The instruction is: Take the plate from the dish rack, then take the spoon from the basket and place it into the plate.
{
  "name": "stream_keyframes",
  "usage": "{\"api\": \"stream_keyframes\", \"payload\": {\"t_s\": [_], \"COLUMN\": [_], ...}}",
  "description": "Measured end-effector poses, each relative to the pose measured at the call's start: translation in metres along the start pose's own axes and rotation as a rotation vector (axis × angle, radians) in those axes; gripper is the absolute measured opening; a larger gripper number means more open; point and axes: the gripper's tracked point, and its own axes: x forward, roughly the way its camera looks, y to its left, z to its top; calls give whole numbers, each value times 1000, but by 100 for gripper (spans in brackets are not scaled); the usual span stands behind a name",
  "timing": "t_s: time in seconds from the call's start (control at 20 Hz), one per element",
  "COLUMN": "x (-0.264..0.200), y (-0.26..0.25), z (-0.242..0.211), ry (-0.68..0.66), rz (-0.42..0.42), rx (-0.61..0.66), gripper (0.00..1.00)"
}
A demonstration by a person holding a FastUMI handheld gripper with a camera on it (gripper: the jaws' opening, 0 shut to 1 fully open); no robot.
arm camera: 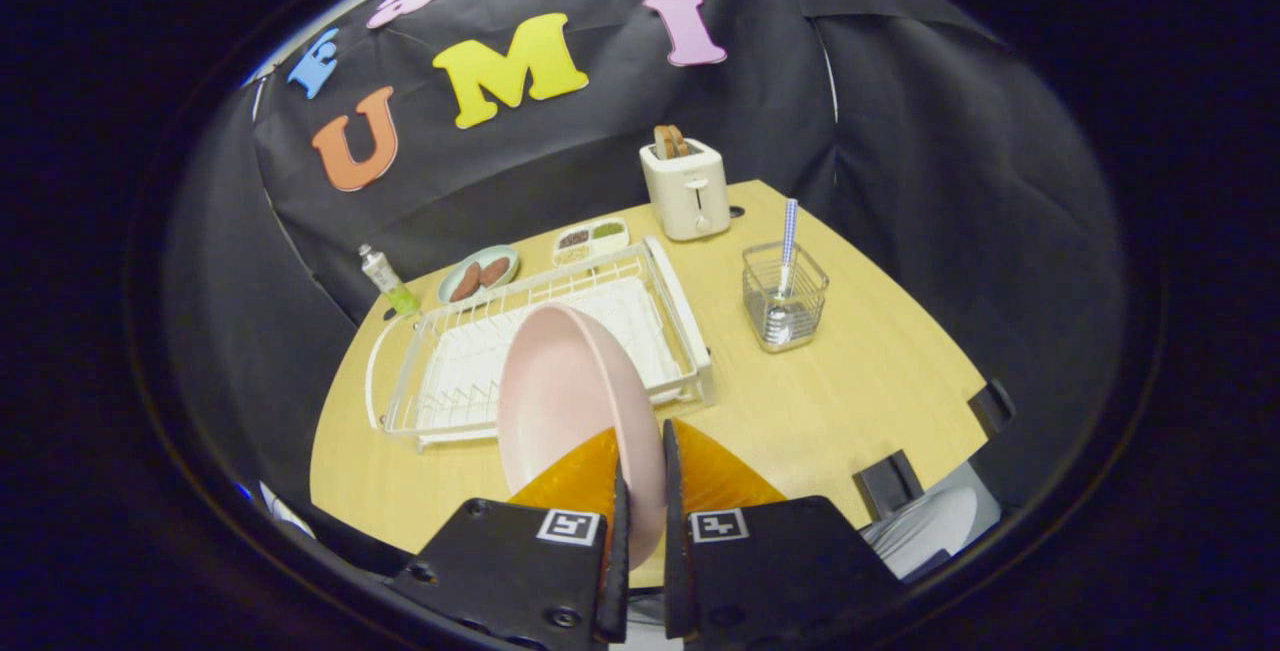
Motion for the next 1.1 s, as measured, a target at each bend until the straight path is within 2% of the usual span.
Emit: {"api": "stream_keyframes", "payload": {"t_s": [0.3,0.45,0.65,0.8,0.9,1.1], "x": [35,51,58,65,72,78], "y": [-13,-18,-28,-40,-55,-62], "z": [-66,-73,-80,-78,-80,-78], "ry": [116,126,113,58,12,-48], "rz": [59,104,130,98,36,24], "rx": [25,73,67,13,-42,-86], "gripper": [20,20,21,25,30,38]}}
